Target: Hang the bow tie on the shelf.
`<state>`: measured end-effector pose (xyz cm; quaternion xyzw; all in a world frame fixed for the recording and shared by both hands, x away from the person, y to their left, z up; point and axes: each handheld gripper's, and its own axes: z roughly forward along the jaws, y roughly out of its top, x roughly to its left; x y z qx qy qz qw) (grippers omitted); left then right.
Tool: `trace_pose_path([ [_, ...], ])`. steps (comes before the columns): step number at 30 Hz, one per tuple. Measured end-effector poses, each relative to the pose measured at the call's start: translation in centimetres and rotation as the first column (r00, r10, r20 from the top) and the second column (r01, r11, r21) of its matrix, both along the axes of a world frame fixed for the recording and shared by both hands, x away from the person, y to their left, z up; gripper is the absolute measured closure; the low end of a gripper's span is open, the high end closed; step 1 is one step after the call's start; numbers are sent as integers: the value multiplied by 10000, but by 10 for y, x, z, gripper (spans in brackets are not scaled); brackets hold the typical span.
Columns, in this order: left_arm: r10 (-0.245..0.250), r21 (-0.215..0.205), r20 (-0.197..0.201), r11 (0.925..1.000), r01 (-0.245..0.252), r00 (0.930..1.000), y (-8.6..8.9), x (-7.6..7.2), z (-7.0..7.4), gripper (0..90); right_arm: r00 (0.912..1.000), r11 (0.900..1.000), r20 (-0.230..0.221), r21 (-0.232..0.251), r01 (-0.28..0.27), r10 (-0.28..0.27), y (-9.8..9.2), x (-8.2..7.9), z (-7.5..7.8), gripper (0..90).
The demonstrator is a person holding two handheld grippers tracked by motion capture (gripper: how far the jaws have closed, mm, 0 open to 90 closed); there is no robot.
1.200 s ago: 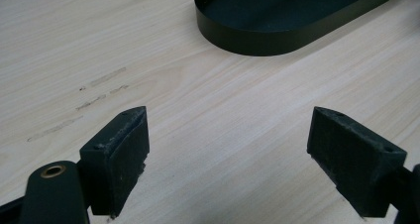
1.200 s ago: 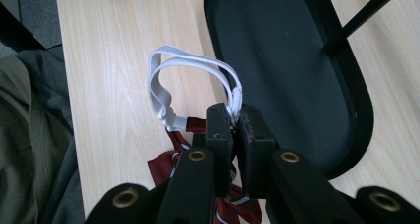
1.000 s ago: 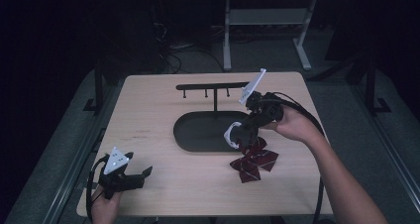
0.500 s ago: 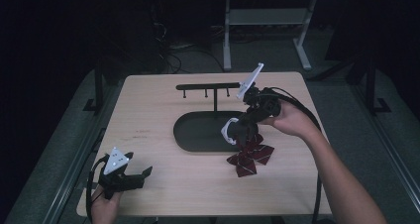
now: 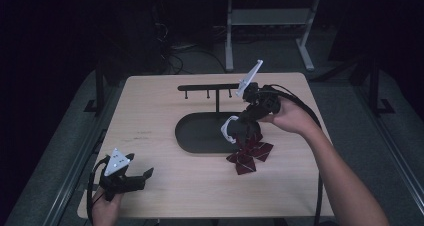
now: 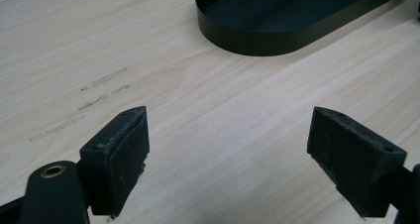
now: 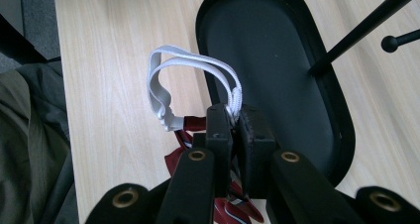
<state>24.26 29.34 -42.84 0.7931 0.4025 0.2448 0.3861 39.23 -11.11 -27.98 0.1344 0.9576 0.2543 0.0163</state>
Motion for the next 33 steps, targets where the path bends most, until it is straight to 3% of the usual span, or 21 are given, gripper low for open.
trace_pose_path([
  [33,2,-93,65,10000,-1,10000,0,0,0,161,9999,9997,11,-178,151,-151,13,25,13,840],
])
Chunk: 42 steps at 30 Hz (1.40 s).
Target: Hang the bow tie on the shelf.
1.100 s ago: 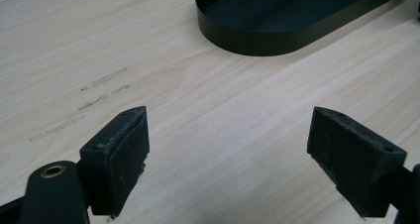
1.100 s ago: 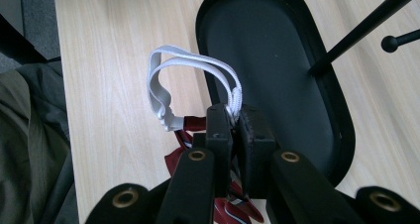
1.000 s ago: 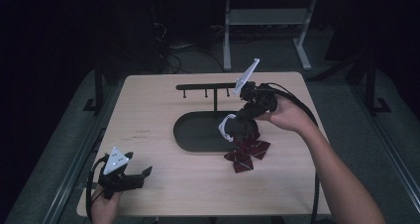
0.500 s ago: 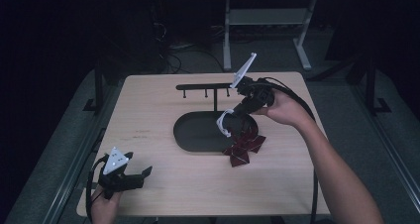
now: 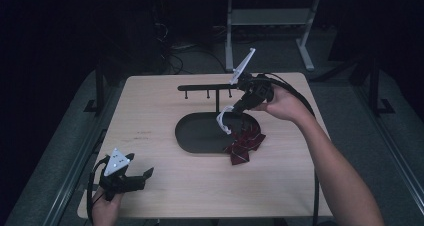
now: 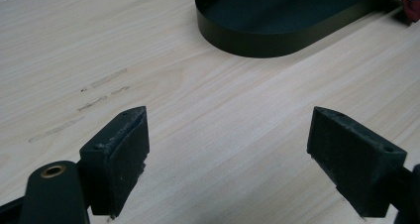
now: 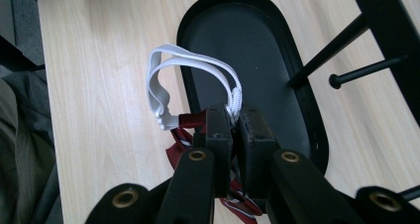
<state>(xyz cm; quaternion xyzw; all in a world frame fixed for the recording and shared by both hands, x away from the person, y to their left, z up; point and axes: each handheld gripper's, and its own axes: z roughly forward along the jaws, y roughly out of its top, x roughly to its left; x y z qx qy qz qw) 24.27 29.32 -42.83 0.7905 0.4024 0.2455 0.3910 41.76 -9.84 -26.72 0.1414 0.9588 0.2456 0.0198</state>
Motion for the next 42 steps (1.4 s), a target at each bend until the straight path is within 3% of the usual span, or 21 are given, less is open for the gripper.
trace_pose_path([
  [16,-3,2,-60,10000,3,10000,0,0,0,161,9999,9999,50,-3,126,-126,5,18,8,840],
  [42,-70,42,-80,10000,70,9999,1,1,0,161,9948,9948,46,7,1016,-1016,2,55,20,837],
])
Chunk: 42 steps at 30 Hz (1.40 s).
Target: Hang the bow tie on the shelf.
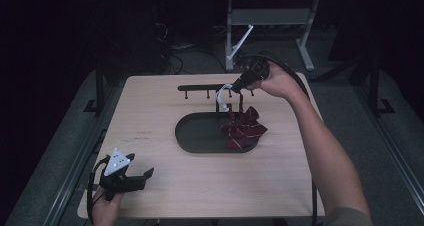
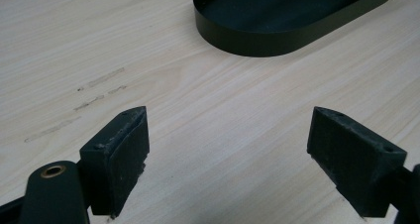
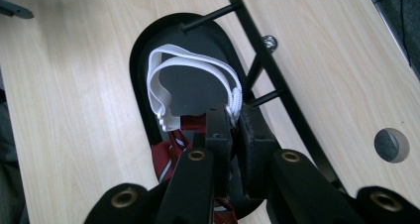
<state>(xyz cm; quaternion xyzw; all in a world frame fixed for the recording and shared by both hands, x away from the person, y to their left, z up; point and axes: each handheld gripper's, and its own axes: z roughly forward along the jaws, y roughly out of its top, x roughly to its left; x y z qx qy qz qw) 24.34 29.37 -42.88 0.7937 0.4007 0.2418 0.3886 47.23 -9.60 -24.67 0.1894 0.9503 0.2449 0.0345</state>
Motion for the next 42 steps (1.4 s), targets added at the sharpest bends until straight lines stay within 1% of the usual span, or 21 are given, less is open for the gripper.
trace_pose_path([
  [2,-12,4,-19,10000,12,10000,0,0,0,161,9999,9999,-34,-56,98,-99,0,3,-1,836],
  [3,5,-67,-8,10000,-6,10000,-1,0,-1,161,9998,9998,-43,-100,199,-200,-1,5,-2,836],
  [7,-37,-51,27,10000,37,10000,-1,0,-1,161,9990,9991,-132,-74,422,-423,-3,11,-5,834],
  [11,-13,-67,9,10000,14,10000,-2,0,-1,161,9977,9977,-261,-290,610,-618,-3,14,-9,833],
  [20,-18,-45,-22,10000,18,10000,-1,0,0,161,9957,9950,-339,-538,843,-862,-3,20,-19,825],
  [23,-27,-19,-29,10000,27,10000,-1,0,0,161,9945,9940,-385,-526,957,-978,-3,22,-21,821],
  [26,-12,-36,-17,10000,12,10000,-1,0,0,161,9942,9934,-355,-560,996,-1017,-3,23,-22,804],
  [30,-16,-33,-22,10000,16,10000,-1,0,0,161,9937,9934,-327,-459,1055,-1070,-3,23,-21,798],
  [35,-34,-12,-12,10000,34,10000,-1,0,0,161,9943,9939,-310,-470,1002,-1017,-3,22,-21,792],
  [41,-19,-14,-26,10000,19,10000,-1,0,0,161,9950,9950,-408,-464,888,-907,-2,21,-22,777],
  [42,-40,5,-18,10000,40,10000,-1,0,0,161,9952,9957,-491,-412,831,-851,-3,20,-22,765],
])
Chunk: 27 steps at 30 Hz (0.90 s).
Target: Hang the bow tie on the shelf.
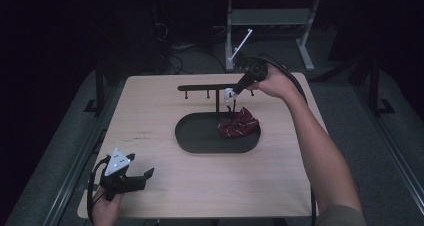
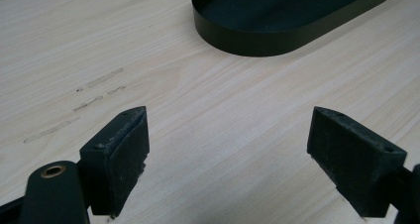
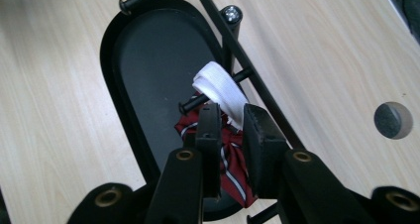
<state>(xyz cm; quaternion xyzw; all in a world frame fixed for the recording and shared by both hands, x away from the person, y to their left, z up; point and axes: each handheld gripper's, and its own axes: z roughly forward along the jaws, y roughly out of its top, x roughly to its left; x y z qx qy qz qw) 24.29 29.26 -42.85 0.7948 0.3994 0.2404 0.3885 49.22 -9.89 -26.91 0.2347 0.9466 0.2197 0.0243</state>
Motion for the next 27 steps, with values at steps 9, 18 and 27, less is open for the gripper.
trace_pose_path([
  [9,13,8,-3,10000,-13,10000,0,0,0,161,9999,9999,-143,144,-86,88,-5,-4,-2,747],
  [18,25,18,-21,10000,-25,10000,0,0,0,161,9997,9995,-71,225,-236,237,-8,-11,-1,722],
  [27,15,39,5,10000,-15,10000,0,-2,1,161,9994,9989,-245,407,-251,261,-13,-14,-6,699],
])
